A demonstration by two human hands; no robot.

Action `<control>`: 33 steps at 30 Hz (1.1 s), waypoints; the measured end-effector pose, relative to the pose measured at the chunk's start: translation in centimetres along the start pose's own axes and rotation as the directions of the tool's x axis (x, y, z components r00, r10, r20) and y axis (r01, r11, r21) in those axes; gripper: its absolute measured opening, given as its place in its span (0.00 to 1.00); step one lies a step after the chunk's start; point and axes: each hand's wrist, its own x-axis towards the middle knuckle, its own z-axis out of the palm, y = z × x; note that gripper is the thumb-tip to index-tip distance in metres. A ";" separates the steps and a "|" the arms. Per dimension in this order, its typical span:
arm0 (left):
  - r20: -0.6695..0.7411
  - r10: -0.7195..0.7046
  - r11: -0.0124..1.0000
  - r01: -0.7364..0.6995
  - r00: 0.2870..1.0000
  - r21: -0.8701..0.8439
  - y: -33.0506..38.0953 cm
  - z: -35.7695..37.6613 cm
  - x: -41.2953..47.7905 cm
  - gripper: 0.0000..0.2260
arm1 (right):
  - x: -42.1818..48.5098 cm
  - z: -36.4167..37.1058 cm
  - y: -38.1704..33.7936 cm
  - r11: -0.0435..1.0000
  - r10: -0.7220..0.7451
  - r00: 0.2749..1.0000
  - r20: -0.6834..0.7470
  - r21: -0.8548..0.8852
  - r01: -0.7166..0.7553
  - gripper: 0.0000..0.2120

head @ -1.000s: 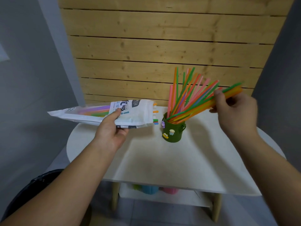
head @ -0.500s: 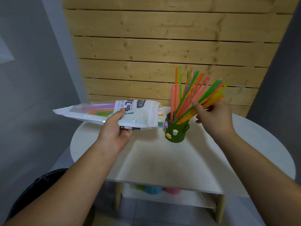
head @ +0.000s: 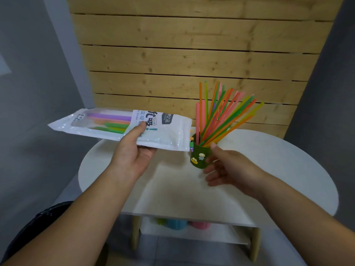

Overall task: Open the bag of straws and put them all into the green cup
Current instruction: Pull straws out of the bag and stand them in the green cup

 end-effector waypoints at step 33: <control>0.075 -0.016 0.933 -0.012 0.997 0.359 -0.2 -0.3 -0.2 0.16 | 0.2 2.1 -0.3 0.916 -0.221 0.968 -0.120 0.316 0.248 0.07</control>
